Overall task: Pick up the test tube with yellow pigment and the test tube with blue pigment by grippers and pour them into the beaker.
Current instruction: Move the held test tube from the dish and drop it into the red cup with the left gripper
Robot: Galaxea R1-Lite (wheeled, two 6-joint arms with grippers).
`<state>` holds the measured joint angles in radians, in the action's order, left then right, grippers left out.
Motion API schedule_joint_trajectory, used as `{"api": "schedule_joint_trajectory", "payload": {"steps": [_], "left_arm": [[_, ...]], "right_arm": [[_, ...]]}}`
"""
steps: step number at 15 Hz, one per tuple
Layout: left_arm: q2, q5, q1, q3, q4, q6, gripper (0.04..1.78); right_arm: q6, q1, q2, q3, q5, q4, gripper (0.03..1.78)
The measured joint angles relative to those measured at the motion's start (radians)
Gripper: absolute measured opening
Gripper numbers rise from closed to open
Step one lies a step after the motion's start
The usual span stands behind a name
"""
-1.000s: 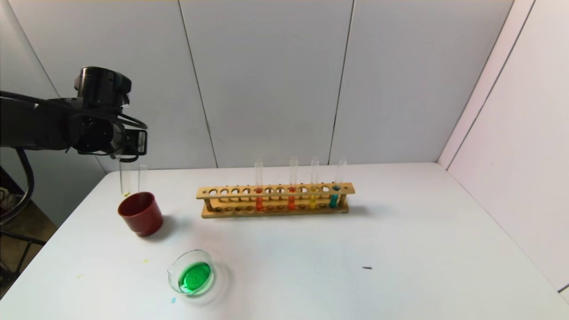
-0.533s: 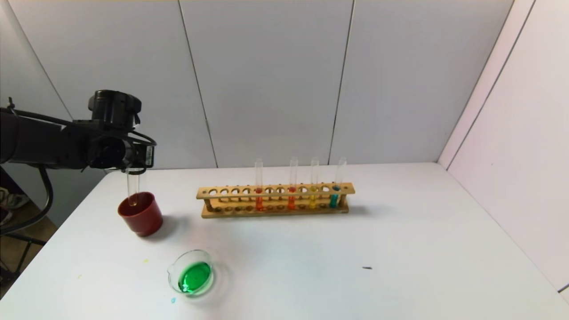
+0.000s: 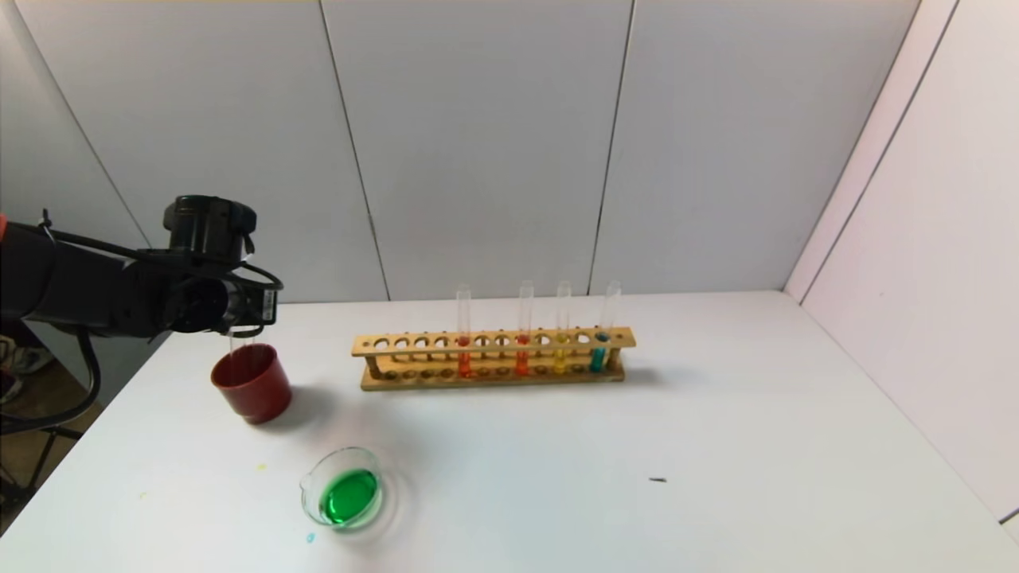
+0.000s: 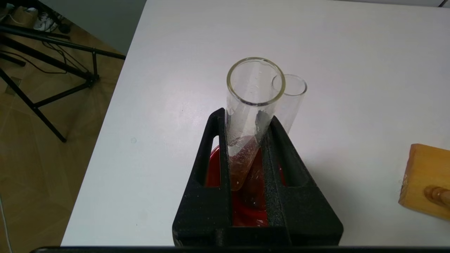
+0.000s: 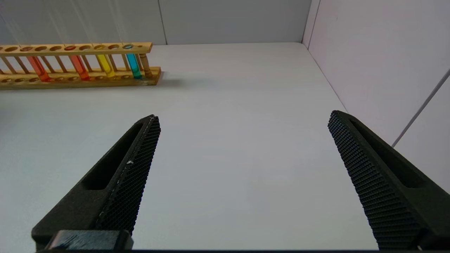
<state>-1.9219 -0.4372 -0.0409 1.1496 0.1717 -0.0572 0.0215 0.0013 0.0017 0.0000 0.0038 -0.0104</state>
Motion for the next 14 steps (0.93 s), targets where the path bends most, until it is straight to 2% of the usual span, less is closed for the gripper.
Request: {"api": "schedule_joint_trajectory", "payload": {"steps": [4,7,9,11,14], "left_arm": [[0.016,0.015,0.003,-0.043,0.004,-0.001,0.34],[0.034,0.034,0.003,-0.063,0.003,0.002,0.55],[0.048,0.034,0.003,-0.077,0.003,0.003,0.85],[0.065,0.036,0.001,-0.096,0.003,0.004,1.23],[0.098,0.037,-0.005,-0.116,0.002,0.006,1.59]], "right_arm": [[0.000,0.000,0.000,0.000,0.000,0.000,1.74],[0.000,0.000,0.000,0.000,0.000,0.000,1.74],[0.000,0.000,0.000,0.000,0.000,0.000,1.74],[0.000,0.000,0.000,0.000,0.000,0.000,1.74],[0.000,0.000,0.000,0.000,0.000,0.000,1.74]]}}
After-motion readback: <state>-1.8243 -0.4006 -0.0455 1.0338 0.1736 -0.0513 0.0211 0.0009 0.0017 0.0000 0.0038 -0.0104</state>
